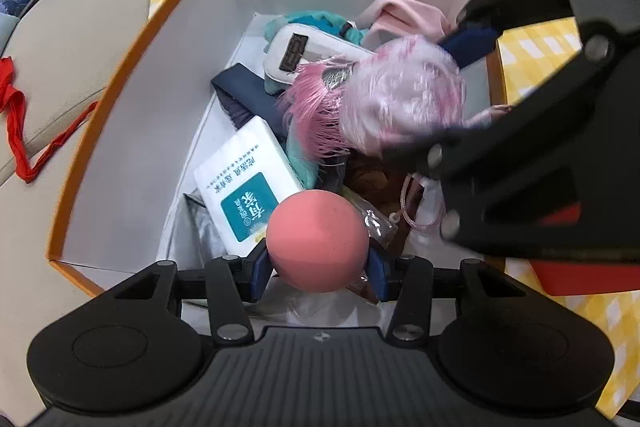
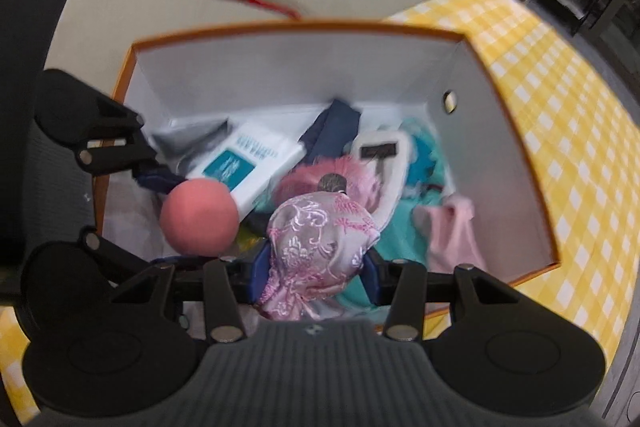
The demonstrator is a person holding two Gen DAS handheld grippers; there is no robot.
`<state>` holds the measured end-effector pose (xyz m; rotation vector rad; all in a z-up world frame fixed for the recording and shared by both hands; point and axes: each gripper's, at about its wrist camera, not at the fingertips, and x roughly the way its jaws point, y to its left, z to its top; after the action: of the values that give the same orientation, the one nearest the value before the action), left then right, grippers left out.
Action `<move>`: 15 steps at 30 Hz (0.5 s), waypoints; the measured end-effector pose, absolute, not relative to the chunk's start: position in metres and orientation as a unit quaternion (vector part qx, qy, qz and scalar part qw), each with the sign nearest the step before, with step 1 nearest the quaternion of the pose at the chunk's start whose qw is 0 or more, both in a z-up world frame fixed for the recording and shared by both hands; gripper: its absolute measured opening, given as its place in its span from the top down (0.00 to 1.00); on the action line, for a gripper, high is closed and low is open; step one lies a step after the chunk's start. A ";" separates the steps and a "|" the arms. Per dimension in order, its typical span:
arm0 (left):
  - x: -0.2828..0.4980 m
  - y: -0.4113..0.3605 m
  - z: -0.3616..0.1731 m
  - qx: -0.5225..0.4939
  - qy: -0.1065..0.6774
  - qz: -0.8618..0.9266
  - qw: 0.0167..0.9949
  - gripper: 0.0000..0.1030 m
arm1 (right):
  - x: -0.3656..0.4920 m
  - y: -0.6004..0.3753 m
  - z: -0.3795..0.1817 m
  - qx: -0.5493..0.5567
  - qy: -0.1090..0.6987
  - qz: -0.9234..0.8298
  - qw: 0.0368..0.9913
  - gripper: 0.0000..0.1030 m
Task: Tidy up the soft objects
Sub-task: 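Lower both tools into the box and open them to release the items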
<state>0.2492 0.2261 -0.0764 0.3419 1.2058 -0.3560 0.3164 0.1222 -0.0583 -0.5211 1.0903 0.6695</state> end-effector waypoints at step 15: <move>0.256 0.230 -0.084 0.150 0.587 -0.145 0.782 0.35 | 0.318 0.116 -0.066 -0.257 0.521 0.310 0.752 0.48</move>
<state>0.2565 0.2297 -0.0842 0.3236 1.2685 -0.3123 0.3180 0.1162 -0.0658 -0.5617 1.1383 0.6763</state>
